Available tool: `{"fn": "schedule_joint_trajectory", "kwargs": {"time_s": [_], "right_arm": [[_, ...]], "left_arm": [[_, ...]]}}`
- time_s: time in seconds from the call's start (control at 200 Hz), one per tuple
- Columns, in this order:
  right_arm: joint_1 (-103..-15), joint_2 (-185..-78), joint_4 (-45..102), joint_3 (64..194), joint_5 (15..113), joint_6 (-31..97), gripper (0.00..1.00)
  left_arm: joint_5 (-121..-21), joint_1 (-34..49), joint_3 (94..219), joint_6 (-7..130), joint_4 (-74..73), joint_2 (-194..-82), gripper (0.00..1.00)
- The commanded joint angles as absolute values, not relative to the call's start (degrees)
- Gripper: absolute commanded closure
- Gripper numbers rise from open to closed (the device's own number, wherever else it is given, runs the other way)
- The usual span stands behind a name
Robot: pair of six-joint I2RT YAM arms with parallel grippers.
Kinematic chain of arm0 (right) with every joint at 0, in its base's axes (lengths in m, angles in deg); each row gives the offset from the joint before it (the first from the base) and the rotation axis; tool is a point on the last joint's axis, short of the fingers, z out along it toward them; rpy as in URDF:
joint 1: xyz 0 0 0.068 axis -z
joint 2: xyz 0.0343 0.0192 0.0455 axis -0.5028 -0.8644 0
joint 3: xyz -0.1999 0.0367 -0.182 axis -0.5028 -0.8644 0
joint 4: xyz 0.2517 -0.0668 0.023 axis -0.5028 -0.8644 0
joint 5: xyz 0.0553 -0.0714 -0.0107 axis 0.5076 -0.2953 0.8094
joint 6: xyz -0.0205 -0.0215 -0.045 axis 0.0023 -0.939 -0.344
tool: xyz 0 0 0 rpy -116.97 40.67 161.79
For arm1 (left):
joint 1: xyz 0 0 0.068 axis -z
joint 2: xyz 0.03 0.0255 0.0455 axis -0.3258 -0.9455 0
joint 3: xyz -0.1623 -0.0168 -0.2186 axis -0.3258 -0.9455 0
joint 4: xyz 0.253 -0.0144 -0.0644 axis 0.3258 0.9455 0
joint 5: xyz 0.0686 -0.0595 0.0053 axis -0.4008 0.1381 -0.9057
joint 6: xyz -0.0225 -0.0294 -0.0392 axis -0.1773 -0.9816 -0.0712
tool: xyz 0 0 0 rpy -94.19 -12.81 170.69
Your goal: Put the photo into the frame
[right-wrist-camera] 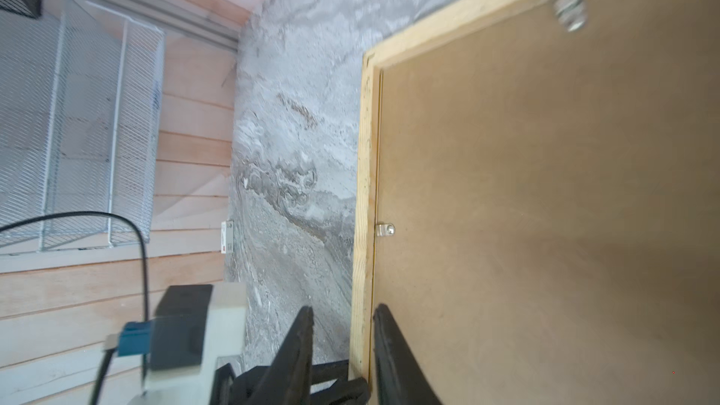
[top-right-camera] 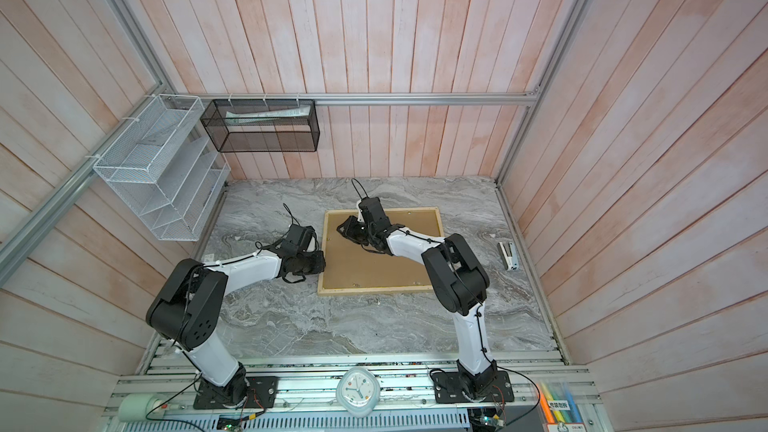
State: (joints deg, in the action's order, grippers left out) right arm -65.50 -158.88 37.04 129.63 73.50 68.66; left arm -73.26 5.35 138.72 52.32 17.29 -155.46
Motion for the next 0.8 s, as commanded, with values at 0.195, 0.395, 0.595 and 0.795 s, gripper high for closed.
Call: {"fn": "schedule_joint_trajectory", "kwargs": {"time_s": [0.195, 0.395, 0.595, 0.795], "right_arm": [[-58.59, -151.82, 41.5, 119.47, 71.62, 69.0, 0.71], [-57.82, -150.07, 41.67, 116.37, 71.95, 69.13, 0.71], [-56.46, -147.53, 41.3, 113.19, 70.78, 68.46, 0.71], [-53.48, -144.4, 38.3, 111.59, 70.11, 65.94, 0.71]], "left_arm": [[-72.59, 4.89, 144.11, 54.41, 18.96, -161.26, 0.84], [-72.37, 4.28, 150.13, 57.05, 19.79, -166.1, 0.84], [-73.78, 3.58, 156.61, 59.8, 22.91, -169.17, 0.84], [-76.11, 3.49, 157.46, 58.1, 24.62, -166.67, 0.58]]}}
